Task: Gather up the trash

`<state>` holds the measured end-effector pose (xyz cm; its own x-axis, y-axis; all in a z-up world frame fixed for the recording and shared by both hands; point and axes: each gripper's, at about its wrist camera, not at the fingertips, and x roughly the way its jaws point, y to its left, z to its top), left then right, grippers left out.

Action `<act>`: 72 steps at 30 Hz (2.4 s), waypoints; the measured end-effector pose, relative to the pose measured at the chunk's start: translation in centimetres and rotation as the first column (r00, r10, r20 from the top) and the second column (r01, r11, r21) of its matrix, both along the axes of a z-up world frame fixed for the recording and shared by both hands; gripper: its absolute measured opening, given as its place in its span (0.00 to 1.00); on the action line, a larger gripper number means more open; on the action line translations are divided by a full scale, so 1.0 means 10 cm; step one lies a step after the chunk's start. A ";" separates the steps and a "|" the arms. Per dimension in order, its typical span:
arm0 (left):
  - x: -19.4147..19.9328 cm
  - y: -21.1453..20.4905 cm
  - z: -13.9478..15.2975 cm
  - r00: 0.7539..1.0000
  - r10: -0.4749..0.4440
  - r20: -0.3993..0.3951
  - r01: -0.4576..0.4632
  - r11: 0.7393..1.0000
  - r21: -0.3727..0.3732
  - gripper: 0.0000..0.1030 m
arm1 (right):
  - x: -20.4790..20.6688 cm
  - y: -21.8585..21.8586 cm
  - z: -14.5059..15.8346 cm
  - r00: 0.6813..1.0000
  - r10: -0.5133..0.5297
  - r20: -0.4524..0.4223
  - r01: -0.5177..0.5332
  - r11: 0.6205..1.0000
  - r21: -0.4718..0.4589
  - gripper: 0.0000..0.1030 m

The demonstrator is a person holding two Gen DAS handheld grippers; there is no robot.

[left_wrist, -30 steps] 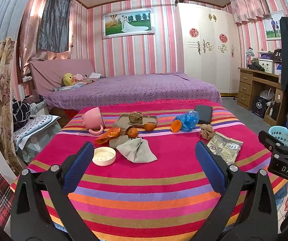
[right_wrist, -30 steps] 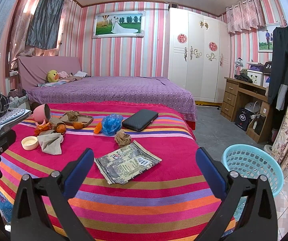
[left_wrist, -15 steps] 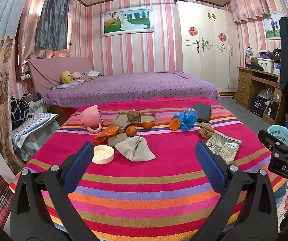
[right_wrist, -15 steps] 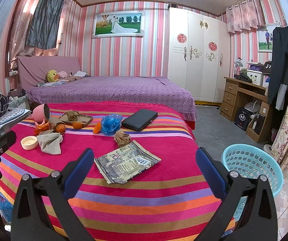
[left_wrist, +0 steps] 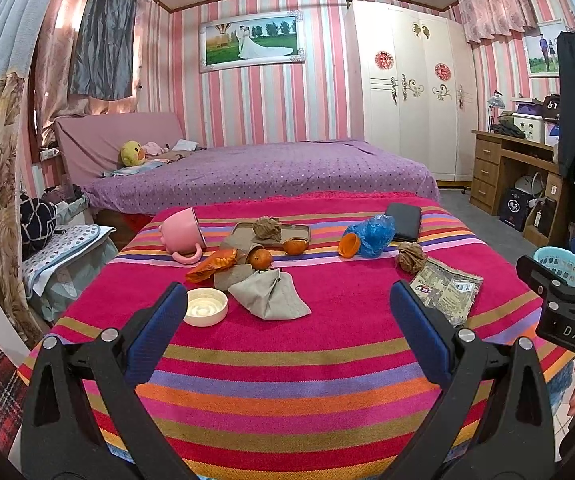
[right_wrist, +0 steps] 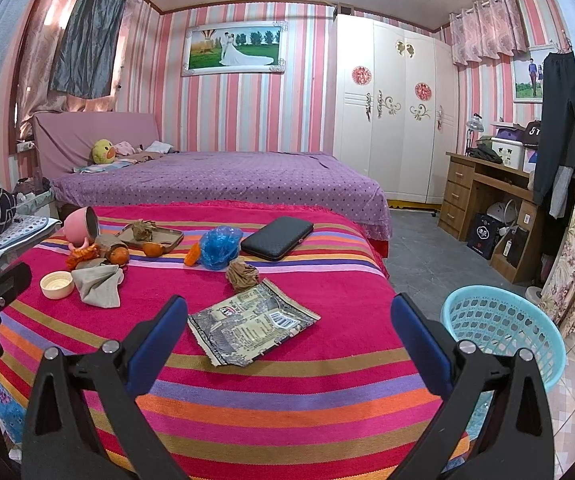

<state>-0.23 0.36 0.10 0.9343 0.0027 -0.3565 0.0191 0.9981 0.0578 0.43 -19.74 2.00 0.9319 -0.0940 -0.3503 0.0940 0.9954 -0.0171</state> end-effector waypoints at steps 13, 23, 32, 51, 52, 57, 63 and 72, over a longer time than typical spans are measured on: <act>0.00 0.00 -0.01 1.000 -0.003 -0.007 0.003 1.000 -0.002 0.95 | -0.01 -0.02 0.01 1.000 -0.002 0.005 0.002 1.000 -0.002 0.96; 0.00 0.00 -0.01 1.000 -0.004 -0.007 0.004 1.000 0.000 0.95 | -0.01 -0.04 -0.01 1.000 -0.004 0.002 0.004 1.000 -0.001 0.96; 0.02 0.08 -0.02 1.000 0.004 -0.017 -0.004 1.000 -0.009 0.95 | 0.01 -0.03 -0.03 1.000 -0.004 0.008 0.004 1.000 -0.008 0.96; 0.57 0.46 0.27 0.999 0.033 -0.039 -0.034 0.999 -0.024 0.95 | 0.55 -0.11 0.29 0.999 0.034 -0.037 -0.036 0.999 -0.037 0.96; 0.62 0.51 0.26 0.998 0.042 -0.044 -0.044 0.999 -0.028 0.95 | 0.61 -0.11 0.28 0.999 0.031 -0.042 -0.033 0.998 -0.046 0.96; 0.76 0.78 0.06 0.990 0.102 -0.094 -0.106 0.994 -0.030 0.95 | 0.79 -0.16 0.02 0.995 0.037 -0.094 -0.040 0.999 -0.037 0.96; 0.83 0.93 -0.26 0.979 0.116 -0.170 -0.116 0.993 0.007 0.95 | 0.88 -0.17 -0.21 0.988 0.032 -0.150 -0.044 0.996 -0.082 0.96; 1.13 1.01 -0.59 0.947 0.147 -0.284 -0.148 0.989 0.017 0.95 | 0.99 -0.30 -0.39 0.983 0.025 -0.183 -0.030 0.999 -0.025 0.96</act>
